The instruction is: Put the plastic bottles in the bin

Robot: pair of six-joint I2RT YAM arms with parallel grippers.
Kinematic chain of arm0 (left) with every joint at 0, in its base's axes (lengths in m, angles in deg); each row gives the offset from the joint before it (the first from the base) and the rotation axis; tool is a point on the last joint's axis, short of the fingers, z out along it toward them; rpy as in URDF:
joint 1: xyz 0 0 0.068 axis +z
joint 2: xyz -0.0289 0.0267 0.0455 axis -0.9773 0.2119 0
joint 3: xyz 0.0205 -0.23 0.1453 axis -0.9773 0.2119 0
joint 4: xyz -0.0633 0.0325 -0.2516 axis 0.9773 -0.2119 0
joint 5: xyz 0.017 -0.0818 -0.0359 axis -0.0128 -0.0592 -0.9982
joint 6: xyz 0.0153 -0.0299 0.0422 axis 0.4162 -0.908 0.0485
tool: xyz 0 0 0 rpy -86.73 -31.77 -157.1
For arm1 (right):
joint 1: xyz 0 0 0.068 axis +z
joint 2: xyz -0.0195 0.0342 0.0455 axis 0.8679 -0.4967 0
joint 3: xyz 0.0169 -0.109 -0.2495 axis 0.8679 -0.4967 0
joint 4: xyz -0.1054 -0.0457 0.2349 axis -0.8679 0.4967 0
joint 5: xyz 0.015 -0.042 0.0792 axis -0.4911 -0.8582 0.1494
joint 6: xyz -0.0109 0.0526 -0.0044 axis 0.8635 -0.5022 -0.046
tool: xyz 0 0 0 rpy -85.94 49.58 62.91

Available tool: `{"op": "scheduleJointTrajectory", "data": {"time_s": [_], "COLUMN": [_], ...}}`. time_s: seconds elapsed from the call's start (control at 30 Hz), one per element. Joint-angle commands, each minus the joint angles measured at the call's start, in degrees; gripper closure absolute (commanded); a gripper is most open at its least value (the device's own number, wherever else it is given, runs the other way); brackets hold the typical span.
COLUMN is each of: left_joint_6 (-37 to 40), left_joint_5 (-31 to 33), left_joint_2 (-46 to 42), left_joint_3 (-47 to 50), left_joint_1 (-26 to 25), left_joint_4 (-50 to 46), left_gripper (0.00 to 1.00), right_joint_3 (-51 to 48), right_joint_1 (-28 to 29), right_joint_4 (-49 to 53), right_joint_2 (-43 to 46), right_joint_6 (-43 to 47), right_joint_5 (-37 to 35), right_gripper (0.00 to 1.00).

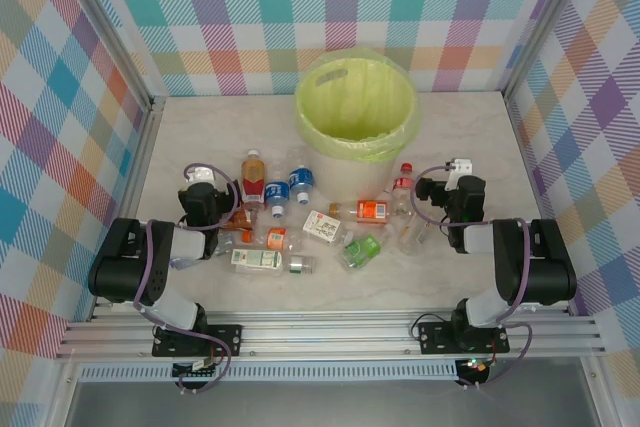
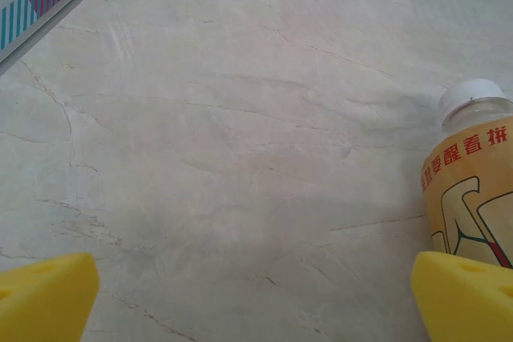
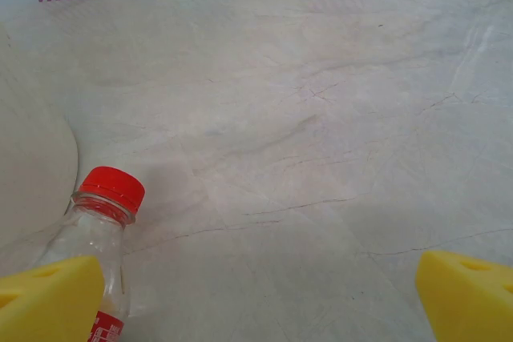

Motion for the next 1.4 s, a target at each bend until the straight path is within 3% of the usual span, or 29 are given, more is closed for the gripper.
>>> {"op": "scheduleJointTrajectory", "data": {"time_s": [0.0, 0.63, 0.77, 0.97, 1.13, 1.37], "left_joint_6": [-0.3, -0.3, -0.3, -3.4, -13.7, -26.1], "left_joint_5": [-0.1, -0.1, -0.2, 1.4, 3.8, 0.3], "left_joint_2": [-0.1, -0.4, -4.6, -20.0, -29.6, -34.0], "left_joint_3": [-0.4, 0.2, 1.6, 0.2, -7.3, -15.9], "left_joint_1": [0.0, 0.1, 0.0, 0.1, 0.0, 0.1], "left_joint_4": [1.4, 2.0, 1.5, -15.4, -35.3, -55.0], "left_gripper": [0.00, 0.00, 0.00, 0.00, 0.00, 0.00], "right_joint_3": [0.3, -0.2, -1.2, 3.1, 9.9, 19.8], "right_joint_1": [-0.1, -0.1, -0.1, -0.1, -0.3, -5.0], "right_joint_4": [-1.8, -2.6, -1.2, 20.7, 45.0, 76.7], "right_joint_2": [-0.2, 0.1, 4.2, 18.4, 28.2, 28.8], "right_joint_6": [0.6, 0.1, -0.2, -3.3, -11.9, -26.4], "right_joint_5": [1.0, 0.4, -0.6, -2.4, -8.4, -13.9], "right_gripper": [0.00, 0.00, 0.00, 0.00, 0.00, 0.00]}}
